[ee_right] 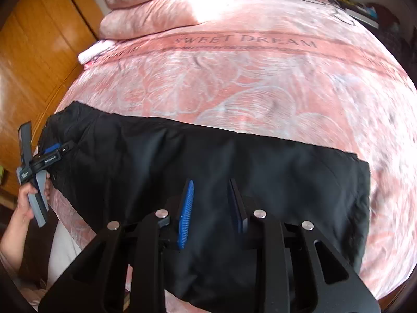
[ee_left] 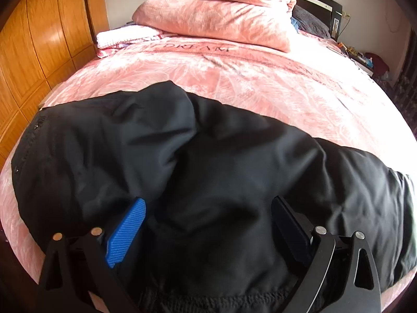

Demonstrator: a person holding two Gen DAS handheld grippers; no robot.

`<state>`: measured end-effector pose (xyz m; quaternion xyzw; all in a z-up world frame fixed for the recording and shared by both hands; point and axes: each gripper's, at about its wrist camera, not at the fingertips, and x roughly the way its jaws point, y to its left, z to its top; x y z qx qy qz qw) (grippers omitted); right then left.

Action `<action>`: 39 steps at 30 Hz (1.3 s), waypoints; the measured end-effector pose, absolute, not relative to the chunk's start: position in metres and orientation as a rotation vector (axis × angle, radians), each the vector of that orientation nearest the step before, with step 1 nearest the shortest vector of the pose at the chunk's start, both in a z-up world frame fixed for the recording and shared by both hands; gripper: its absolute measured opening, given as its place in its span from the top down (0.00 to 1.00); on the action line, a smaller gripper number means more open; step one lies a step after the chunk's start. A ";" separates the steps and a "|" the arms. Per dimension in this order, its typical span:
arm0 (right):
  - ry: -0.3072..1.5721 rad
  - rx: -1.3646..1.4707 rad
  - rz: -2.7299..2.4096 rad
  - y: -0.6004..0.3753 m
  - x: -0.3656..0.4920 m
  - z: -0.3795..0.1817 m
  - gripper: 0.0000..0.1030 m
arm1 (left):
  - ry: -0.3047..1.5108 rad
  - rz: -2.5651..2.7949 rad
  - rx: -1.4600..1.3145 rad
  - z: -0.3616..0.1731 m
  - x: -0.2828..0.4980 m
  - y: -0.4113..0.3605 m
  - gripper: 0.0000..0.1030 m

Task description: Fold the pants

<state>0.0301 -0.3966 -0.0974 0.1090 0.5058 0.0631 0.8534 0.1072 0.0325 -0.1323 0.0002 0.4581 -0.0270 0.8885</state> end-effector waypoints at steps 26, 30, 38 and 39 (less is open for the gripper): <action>1.151 0.430 -0.143 -0.543 -0.057 -0.152 0.90 | 0.998 -0.199 0.158 -0.154 0.068 -0.074 0.03; 1.119 0.491 -0.055 -0.539 -0.043 -0.144 0.92 | 0.993 -0.171 0.186 -0.158 0.087 -0.078 0.03; 1.094 0.552 -0.116 -0.567 -0.073 -0.142 0.61 | 1.006 -0.134 0.168 -0.145 0.088 -0.073 0.04; 1.093 0.549 -0.109 -0.565 -0.078 -0.140 0.61 | 1.002 -0.138 0.156 -0.142 0.086 -0.071 0.04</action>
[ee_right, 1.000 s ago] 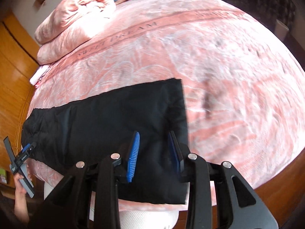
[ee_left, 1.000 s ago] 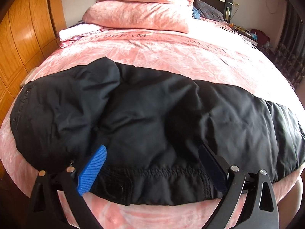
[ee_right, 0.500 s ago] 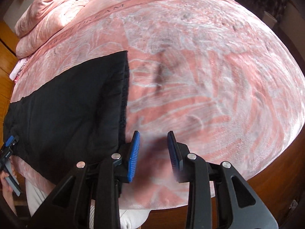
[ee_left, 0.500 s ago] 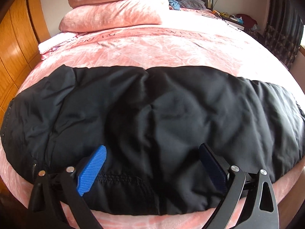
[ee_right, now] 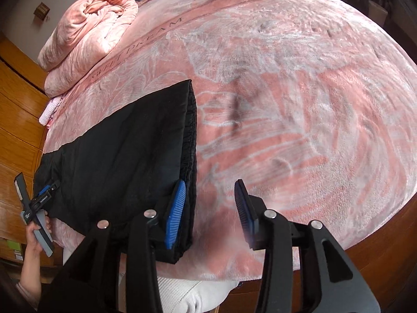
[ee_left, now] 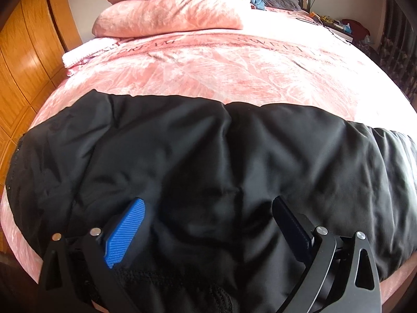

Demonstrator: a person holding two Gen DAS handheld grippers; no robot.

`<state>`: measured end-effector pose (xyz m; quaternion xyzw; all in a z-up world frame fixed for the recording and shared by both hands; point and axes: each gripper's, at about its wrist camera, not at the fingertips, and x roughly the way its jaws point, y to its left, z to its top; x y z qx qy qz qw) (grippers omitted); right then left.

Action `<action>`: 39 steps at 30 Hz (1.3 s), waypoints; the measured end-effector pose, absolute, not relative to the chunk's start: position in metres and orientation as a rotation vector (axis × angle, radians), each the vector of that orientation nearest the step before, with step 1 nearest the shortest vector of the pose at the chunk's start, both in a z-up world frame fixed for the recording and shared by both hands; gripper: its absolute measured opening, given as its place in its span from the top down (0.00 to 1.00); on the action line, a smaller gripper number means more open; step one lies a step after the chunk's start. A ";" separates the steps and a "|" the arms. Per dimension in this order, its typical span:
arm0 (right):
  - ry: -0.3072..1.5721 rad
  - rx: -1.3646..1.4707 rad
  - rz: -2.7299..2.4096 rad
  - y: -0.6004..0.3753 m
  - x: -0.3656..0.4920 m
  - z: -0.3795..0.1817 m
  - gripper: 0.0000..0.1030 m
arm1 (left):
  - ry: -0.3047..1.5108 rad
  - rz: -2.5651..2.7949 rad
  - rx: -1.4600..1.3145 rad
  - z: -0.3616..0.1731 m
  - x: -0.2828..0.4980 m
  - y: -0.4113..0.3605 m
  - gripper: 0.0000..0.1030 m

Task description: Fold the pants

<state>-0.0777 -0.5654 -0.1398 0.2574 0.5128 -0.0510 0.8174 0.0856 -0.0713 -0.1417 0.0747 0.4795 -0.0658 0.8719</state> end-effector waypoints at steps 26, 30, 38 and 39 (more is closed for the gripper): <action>1.051 0.340 0.072 -0.428 -0.036 -0.106 0.53 | 1.066 0.128 -0.137 -0.114 0.041 0.113 0.09; 1.083 0.332 0.128 -0.395 -0.015 -0.114 0.51 | 1.074 0.186 -0.256 -0.121 0.051 0.174 0.16; 1.157 0.306 0.133 -0.359 0.009 -0.139 0.46 | 1.121 0.100 -0.571 -0.137 0.061 0.232 0.38; 1.160 0.301 0.128 -0.357 0.010 -0.140 0.45 | 1.120 0.094 -0.603 -0.138 0.060 0.236 0.38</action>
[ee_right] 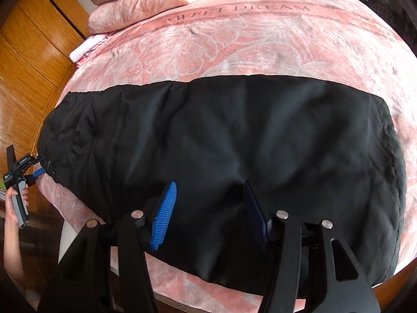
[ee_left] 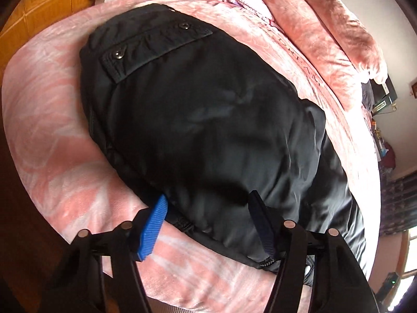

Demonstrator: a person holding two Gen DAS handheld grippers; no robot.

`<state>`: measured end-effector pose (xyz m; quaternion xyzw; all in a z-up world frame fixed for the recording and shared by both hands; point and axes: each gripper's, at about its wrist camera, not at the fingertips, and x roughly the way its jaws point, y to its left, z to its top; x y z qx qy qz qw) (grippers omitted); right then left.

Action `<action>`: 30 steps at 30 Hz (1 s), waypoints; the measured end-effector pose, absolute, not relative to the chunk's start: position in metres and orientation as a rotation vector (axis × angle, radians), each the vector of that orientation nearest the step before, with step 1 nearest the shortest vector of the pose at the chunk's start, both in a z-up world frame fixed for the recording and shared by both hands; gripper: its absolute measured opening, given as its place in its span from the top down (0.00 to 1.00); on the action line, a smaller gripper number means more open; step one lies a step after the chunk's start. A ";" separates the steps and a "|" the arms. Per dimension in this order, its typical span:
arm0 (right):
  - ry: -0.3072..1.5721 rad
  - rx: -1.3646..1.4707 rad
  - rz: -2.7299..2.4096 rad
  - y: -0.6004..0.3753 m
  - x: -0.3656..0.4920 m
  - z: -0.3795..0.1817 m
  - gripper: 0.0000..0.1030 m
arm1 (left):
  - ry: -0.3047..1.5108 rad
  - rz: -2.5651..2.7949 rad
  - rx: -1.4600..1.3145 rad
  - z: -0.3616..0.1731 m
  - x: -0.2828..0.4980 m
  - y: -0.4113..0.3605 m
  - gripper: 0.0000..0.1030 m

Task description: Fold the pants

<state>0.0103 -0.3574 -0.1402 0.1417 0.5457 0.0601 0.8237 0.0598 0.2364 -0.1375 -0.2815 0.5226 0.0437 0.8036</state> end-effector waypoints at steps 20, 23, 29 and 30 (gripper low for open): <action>1.173 0.276 0.132 -0.345 0.017 -0.144 0.41 | 1.121 0.047 -0.821 -0.142 0.053 0.256 0.36; 1.177 0.280 0.130 -0.345 0.018 -0.146 0.41 | 1.117 0.044 -0.834 -0.141 0.052 0.256 0.37; 1.175 0.270 0.130 -0.341 0.019 -0.147 0.38 | 1.088 0.008 -0.825 -0.123 0.048 0.245 0.37; 1.176 0.271 0.131 -0.341 0.019 -0.147 0.38 | 1.089 0.010 -0.820 -0.121 0.049 0.244 0.37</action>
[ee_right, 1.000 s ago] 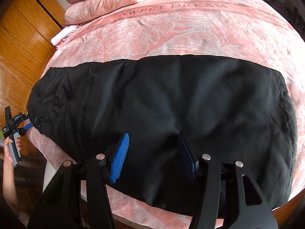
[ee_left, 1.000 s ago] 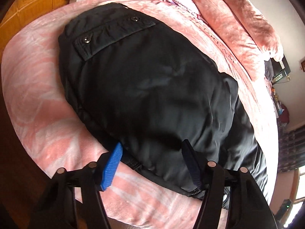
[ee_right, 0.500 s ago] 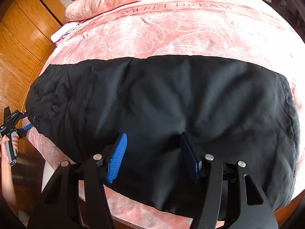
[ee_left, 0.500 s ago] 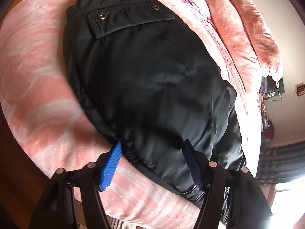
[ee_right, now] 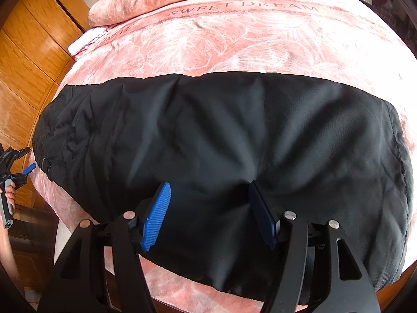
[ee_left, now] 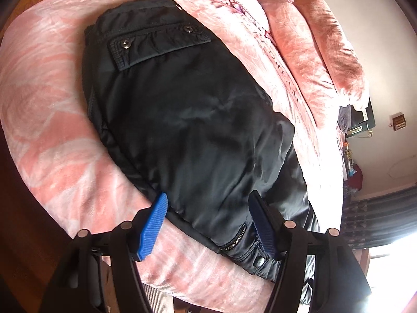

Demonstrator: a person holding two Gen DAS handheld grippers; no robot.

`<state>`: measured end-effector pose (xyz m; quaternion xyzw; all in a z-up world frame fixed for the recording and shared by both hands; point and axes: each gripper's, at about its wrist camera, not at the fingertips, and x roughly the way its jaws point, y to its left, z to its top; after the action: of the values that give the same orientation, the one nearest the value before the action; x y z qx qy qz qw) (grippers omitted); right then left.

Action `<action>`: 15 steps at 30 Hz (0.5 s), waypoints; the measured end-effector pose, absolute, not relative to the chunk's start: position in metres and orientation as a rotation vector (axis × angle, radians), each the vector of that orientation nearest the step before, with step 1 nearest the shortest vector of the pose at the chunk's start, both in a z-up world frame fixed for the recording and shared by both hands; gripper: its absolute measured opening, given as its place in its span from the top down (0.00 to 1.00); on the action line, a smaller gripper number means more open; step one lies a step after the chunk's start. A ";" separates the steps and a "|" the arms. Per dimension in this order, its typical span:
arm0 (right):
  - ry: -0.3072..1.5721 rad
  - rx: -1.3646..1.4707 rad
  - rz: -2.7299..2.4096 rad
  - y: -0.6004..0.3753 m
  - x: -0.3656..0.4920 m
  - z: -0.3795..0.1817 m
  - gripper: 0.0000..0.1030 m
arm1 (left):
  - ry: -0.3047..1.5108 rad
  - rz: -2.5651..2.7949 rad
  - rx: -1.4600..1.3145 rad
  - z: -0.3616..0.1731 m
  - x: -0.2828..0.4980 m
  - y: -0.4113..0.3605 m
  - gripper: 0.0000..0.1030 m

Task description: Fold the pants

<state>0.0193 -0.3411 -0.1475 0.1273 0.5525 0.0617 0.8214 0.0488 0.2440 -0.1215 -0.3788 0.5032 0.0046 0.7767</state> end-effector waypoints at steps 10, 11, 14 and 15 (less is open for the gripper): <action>1.178 0.271 0.133 -0.340 0.021 -0.149 0.37 | 1.146 0.040 -0.919 -0.155 0.067 0.254 0.36; 1.178 0.269 0.134 -0.340 0.021 -0.149 0.37 | 1.138 0.039 -0.936 -0.156 0.067 0.254 0.36; 1.177 0.270 0.137 -0.340 0.022 -0.150 0.37 | 1.117 0.043 -0.964 -0.158 0.068 0.256 0.36; 1.176 0.272 0.137 -0.340 0.022 -0.150 0.37 | 1.104 0.052 -0.979 -0.160 0.067 0.258 0.39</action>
<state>0.0218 -0.3404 -0.1499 0.1278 0.5527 0.0645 0.8210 0.0671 0.2579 -0.1598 -0.4462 0.5033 0.0235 0.7396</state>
